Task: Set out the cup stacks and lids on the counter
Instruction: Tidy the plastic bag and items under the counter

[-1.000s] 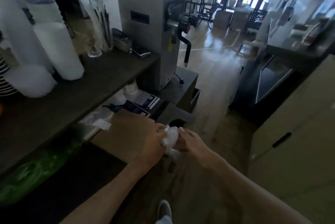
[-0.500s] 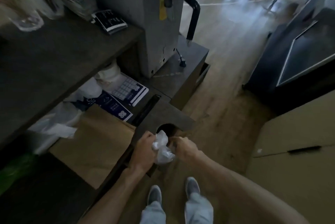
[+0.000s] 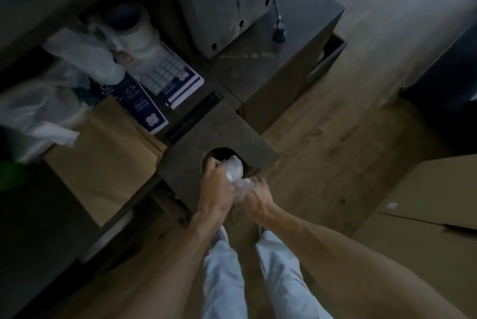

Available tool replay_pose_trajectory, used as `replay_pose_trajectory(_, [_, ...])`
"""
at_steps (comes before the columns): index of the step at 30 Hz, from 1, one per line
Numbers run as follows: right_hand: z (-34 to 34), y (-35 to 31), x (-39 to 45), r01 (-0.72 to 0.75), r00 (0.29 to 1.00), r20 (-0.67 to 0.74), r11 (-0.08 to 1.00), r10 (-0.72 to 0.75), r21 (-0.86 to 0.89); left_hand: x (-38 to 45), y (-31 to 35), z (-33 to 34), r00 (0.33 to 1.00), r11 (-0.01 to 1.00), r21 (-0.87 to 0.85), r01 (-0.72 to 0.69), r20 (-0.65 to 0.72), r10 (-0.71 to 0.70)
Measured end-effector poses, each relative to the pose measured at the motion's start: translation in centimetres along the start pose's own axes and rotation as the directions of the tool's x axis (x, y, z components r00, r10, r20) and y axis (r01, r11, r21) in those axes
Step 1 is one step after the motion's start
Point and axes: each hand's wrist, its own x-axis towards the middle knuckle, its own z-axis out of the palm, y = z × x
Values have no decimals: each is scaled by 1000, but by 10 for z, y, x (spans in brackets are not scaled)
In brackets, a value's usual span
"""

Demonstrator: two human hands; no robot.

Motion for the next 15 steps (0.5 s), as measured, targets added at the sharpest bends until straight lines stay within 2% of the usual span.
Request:
replay_pose_trajectory(1, [1, 4, -5, -27, 1000, 1, 997, 27, -65, -1, 2, 6, 1000, 999, 52, 6, 28, -8])
replay_pose_trajectory(4, [8, 25, -43, -114, 987, 106, 992, 119, -51, 1, 5, 34, 994, 986, 162, 30, 100, -47])
replay_pose_trajectory(9, [32, 64, -110, -172, 984, 51, 985, 171, 25, 20, 13, 77, 971, 961, 175, 215, 69, -230])
replay_pose_trajectory(11, [36, 73, -123, -151, 987, 50, 988, 149, 26, 32, 10, 100, 923, 937, 131, 323, 176, -342])
replay_pose_trajectory(13, [36, 75, -128, -142, 988, 72, 989, 140, 32, 37, 6, 120, 816, 886, 172, 430, 346, -463])
replay_pose_trajectory(15, [43, 78, -125, -153, 987, 42, 988, 152, 28, 35, 7, 125, 756, 869, 264, 419, 429, -495])
